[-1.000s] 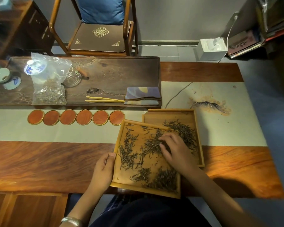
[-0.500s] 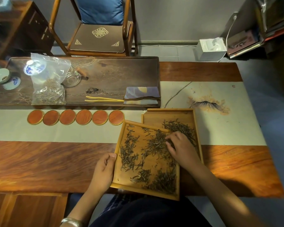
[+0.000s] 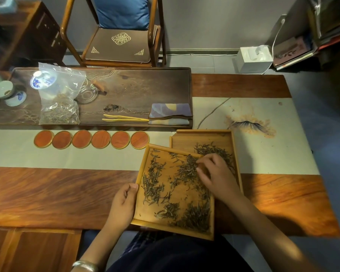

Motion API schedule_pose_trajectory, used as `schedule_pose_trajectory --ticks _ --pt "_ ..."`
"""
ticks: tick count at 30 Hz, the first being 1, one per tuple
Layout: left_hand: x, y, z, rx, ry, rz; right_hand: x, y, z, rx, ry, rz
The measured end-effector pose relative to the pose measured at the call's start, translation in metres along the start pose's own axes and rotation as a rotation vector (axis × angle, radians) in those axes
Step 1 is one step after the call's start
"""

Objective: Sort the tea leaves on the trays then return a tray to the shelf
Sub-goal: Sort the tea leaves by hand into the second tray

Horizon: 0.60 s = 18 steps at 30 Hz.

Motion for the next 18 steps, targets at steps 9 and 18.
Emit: schedule_pose_trajectory --ticks 9,18 --pt "0.002 -0.002 0.001 0.043 0.005 -0.017 0.004 0.019 0.019 -0.071 -0.095 0.033" --pt "0.003 -0.009 0.003 0.041 0.0 -0.026 0.003 0.009 -0.013 -0.104 0.057 0.033"
Point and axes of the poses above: each hand's wrist, its own x-axis towards the middle knuckle, its own y-axis out of the palm, z = x × y, the point moved 3 cm from there along x, towards the middle knuckle, and after that the axes turned 5 degrees about -y, right-handed, at the moved point
